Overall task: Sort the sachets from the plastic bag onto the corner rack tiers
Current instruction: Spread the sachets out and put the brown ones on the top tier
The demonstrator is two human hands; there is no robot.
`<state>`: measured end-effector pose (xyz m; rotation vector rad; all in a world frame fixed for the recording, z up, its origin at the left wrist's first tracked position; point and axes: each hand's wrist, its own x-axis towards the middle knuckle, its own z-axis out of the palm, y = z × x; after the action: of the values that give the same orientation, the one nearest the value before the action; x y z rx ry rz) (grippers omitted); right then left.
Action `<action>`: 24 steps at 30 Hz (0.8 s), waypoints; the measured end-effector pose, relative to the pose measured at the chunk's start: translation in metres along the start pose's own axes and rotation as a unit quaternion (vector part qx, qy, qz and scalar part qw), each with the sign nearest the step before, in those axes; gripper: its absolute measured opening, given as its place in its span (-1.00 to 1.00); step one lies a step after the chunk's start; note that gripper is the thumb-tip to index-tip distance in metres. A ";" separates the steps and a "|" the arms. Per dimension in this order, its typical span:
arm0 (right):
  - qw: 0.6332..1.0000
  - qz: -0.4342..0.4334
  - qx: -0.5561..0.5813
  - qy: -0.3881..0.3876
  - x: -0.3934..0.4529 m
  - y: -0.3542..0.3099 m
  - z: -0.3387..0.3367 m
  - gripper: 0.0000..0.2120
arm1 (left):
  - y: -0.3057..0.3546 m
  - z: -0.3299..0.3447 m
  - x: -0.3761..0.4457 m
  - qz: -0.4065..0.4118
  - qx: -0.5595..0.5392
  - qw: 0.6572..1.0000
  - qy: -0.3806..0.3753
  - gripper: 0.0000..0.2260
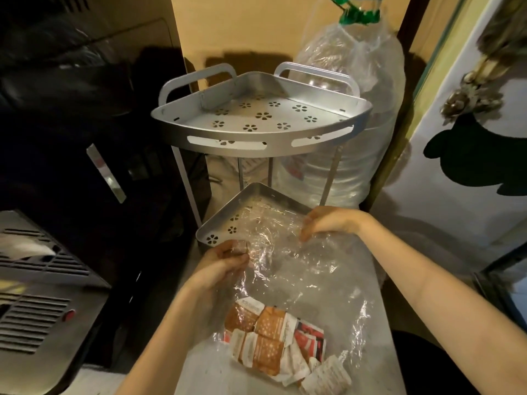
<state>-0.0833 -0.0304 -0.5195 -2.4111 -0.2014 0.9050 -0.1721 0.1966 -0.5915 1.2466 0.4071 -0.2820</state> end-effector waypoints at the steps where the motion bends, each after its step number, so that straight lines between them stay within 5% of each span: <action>1: 1.000 -0.003 -0.001 0.009 -0.002 -0.001 -0.001 -0.51 | 0.001 0.003 -0.002 0.006 0.004 1.000 -0.004 -0.72; 4: 1.000 0.004 -0.010 0.014 -0.013 -0.003 -0.002 -0.74 | 0.005 0.008 -0.005 0.046 0.088 0.994 -0.040 -0.82; 7: 1.000 0.028 -0.003 0.012 -0.023 -0.003 -0.002 -0.29 | 0.003 0.014 -0.004 0.096 0.253 0.962 0.028 -0.76; 10: 0.999 0.035 0.026 0.002 -0.033 -0.005 -0.001 -0.16 | -0.017 0.027 -0.024 0.241 0.423 0.855 0.177 -0.55; 12: 0.999 0.049 0.009 -0.013 -0.040 -0.007 0.003 -0.22 | -0.039 0.042 -0.049 0.341 0.464 0.800 0.170 -0.54; 18: 0.997 0.038 0.053 -0.036 -0.060 -0.014 0.016 -0.86 | -0.090 0.061 -0.082 0.302 0.409 0.860 0.053 -0.49; 24: 0.996 -0.008 0.085 -0.039 -0.079 -0.026 0.032 -0.62 | -0.086 0.061 -0.091 0.254 0.394 0.883 0.023 -0.46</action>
<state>-0.1626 -0.0193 -0.4804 -2.2167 -0.1640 0.9698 -0.2806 0.1113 -0.6085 2.1092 -0.0330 0.0560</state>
